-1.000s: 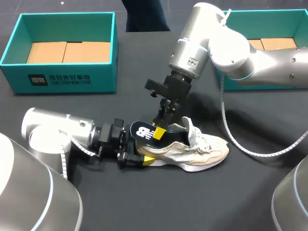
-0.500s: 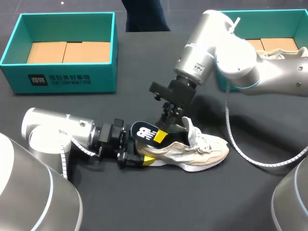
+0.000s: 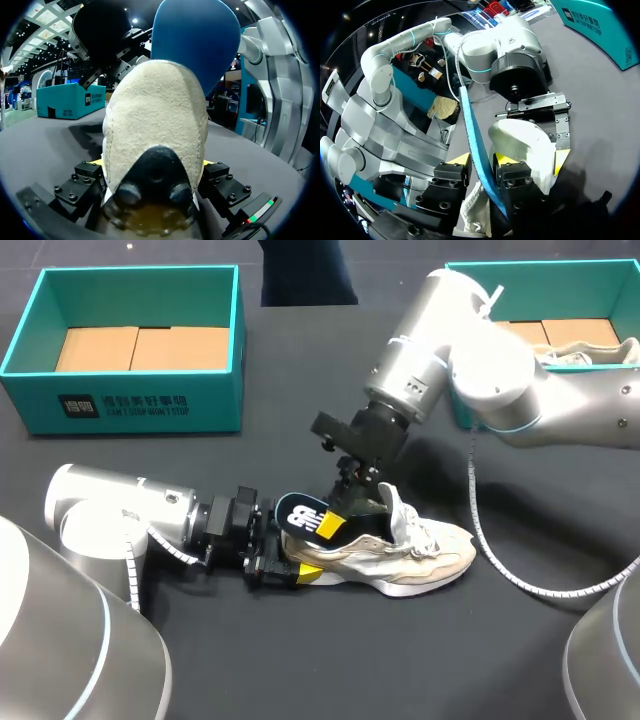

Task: Take the shoe out of the shoebox, open the shoe tongue, remove and reinsert the insole, then place the shoe into the shoebox

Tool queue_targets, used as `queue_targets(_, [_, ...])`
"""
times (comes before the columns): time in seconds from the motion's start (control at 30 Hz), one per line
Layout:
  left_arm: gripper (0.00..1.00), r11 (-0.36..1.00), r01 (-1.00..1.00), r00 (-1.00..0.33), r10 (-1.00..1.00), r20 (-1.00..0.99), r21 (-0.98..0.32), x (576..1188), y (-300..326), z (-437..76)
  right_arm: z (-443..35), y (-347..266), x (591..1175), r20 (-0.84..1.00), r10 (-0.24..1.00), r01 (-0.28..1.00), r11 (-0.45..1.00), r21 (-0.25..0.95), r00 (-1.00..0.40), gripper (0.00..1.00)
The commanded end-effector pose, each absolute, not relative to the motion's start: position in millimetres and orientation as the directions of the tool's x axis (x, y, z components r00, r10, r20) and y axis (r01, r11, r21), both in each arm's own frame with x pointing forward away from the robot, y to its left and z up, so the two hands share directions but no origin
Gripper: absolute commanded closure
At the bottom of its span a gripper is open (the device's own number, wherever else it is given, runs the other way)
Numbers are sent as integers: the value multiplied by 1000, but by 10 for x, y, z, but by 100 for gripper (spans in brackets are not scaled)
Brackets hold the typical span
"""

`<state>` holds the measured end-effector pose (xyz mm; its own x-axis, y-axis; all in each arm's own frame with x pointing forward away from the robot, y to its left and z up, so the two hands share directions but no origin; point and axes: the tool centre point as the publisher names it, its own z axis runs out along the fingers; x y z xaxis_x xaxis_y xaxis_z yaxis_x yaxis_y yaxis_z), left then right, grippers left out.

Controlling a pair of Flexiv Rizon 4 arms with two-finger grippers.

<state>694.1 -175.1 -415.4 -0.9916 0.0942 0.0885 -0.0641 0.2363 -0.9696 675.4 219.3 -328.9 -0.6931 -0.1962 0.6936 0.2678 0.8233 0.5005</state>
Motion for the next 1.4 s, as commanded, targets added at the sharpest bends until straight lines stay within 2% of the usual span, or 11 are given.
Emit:
queue_targets(0.03, [100,238,-64,-992,94,89,-969,6941,-1749,-4157,-3351,2210,6752,691,-212,270,811,519,-691,78])
queue_targets(0.13, [100,238,-64,-992,94,89,-969,6941,-1749,-4157,-3363,2216,6758,687,-221,268,805,529,-692,100])
queue_targets(0.33, [100,238,-64,-992,94,89,-969,6941,-1749,-4157,-3308,2258,6795,662,-245,246,794,557,-708,100])
queue_targets(0.67, [100,238,-64,-992,94,89,-969,6941,-1749,-4157,-2911,2490,6897,531,-331,169,706,688,-781,100])
queue_targets(1.07, [100,238,-64,-992,94,89,-969,6941,-1749,-4157,-2911,2490,6897,531,-331,169,706,688,-781,100])
queue_targets(1.1, [100,238,-64,-992,94,89,-969,6941,-1749,-4157,-2905,2529,6905,523,-363,165,679,715,-771,100])
queue_targets(1.17, [100,238,-64,-992,94,89,-969,6941,-1749,-4157,-2798,2638,6938,478,-419,119,643,756,-772,100])
queue_targets(1.4, [100,238,-64,-992,94,89,-969,6941,-1749,-4157,-2335,2693,7000,436,-447,83,618,782,-781,100])
